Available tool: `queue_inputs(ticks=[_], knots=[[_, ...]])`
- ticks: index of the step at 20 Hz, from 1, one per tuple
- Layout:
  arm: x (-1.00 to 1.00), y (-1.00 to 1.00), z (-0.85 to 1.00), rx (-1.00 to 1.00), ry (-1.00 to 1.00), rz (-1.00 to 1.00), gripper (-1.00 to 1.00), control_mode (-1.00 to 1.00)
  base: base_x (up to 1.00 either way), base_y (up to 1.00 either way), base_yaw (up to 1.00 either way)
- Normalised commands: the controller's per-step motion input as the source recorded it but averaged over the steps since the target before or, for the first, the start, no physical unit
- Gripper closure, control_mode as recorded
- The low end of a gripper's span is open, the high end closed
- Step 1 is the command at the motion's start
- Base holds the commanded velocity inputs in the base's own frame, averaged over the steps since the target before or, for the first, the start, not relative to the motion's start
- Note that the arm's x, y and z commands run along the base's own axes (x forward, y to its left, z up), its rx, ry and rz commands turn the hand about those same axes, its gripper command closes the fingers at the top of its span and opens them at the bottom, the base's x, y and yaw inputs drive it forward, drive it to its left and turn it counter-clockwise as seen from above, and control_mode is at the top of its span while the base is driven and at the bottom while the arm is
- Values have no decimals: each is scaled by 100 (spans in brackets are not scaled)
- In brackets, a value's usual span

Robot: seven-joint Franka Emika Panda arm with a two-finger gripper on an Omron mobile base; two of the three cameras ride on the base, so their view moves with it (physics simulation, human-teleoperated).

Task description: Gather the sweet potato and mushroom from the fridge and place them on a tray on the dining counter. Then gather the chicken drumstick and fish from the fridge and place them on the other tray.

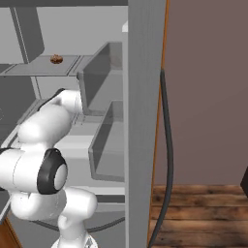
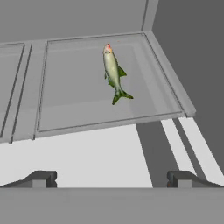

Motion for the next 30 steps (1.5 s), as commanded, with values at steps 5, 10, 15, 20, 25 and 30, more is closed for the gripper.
queue_inputs(ticks=[5, 10, 15, 20, 25, 30], knots=[[63, 0, -26, -1, 8, 0, -100, -100, 0, 0, 0], [43, 0, -32, -3, 6, 0, -100, -100, 0, 0, 0], [36, 0, -35, -4, 2, 0, -100, -100, 0, 0, 0], [38, 0, -30, -2, 0, 0, -100, -100, 0, 0, 0], [39, 0, -26, 0, 0, 0, -100, -100, 0, 0, 0], [34, 0, -11, 0, 0, 0, -100, -100, 0, 0, 0]])
